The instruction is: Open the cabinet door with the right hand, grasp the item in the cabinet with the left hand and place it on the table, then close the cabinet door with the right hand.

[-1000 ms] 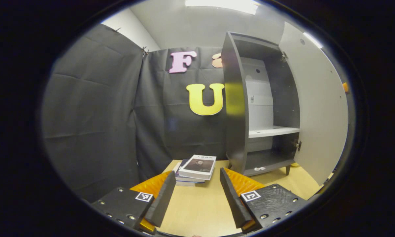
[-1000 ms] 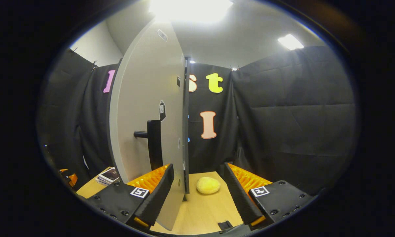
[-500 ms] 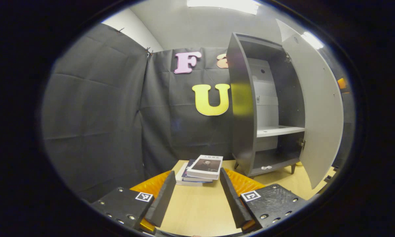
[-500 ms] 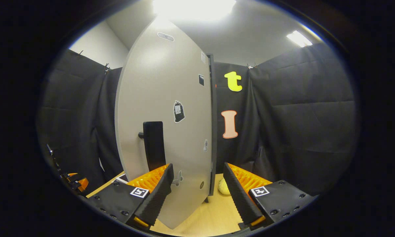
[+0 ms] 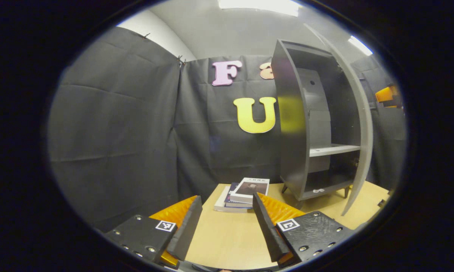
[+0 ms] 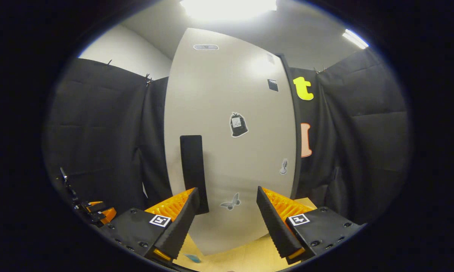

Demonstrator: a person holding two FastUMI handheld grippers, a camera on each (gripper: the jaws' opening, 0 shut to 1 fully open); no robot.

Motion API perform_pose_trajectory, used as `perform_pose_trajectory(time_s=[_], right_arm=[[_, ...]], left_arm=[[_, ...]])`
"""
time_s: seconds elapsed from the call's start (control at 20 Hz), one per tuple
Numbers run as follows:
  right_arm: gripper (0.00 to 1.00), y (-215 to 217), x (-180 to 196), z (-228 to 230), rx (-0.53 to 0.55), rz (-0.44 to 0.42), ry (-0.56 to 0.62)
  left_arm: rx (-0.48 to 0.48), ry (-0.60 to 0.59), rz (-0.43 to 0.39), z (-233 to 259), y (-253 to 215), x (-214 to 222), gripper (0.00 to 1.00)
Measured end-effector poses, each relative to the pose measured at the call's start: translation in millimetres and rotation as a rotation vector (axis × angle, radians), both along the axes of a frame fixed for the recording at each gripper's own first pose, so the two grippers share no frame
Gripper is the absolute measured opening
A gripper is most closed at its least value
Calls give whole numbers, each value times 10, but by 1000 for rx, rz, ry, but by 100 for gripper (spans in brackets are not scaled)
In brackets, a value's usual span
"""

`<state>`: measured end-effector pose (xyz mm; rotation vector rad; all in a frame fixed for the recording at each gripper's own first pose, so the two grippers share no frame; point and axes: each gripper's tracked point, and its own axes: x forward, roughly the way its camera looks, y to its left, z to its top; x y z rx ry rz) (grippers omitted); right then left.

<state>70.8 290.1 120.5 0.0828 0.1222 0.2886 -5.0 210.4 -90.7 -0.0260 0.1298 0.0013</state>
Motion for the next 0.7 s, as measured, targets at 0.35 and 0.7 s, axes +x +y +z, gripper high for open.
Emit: perform_pose_trajectory(time_s=[0.35,0.7], right_arm=[[99,-77,33,-88,-20,61,4],[100,-662,100,-84,7,60,5]], left_arm=[[-21,-17,31,207,-127,-47,82],[-6,-88,6,777,-795,-23,82]])
